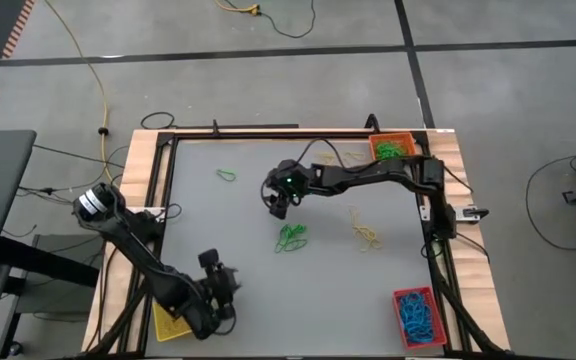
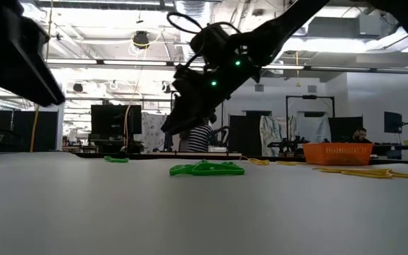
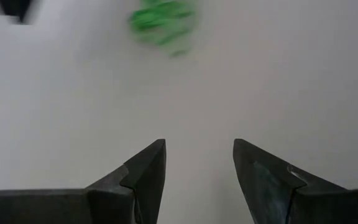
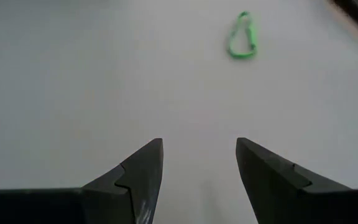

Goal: Sort rubber bands into baskets
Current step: Put the green rubber band into the orange bin

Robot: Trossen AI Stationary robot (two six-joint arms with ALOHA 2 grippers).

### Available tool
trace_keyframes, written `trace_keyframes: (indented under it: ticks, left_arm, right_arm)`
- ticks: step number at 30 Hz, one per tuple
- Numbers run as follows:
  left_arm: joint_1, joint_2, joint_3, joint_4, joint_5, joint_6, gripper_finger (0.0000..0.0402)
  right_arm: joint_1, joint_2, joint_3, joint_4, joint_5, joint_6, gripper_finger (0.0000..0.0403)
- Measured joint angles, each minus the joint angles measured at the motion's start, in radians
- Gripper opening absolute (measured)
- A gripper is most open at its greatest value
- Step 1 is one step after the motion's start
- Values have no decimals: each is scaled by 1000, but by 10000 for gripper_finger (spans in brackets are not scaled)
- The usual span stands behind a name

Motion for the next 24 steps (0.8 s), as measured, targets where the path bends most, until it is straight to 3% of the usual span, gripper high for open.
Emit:
trace_keyframes:
  ticks: [5, 11, 17, 24]
  left_arm:
    - [77, -2, 0, -224, -5, -63, 178]
    - [198, -3, 0, -335, -12, 90, 178]
    - [352, -3, 0, -328, -21, 298, 178]
    - [494, -4, 0, -217, -7, 531, 178]
  right_arm:
    - [10, 26, 23, -18, -16, 4, 233]
    - [43, 20, 24, -38, -15, 4, 233]
    - [98, 18, 24, -77, -12, -2, 233]
    - [144, 18, 24, -175, 73, 32, 233]
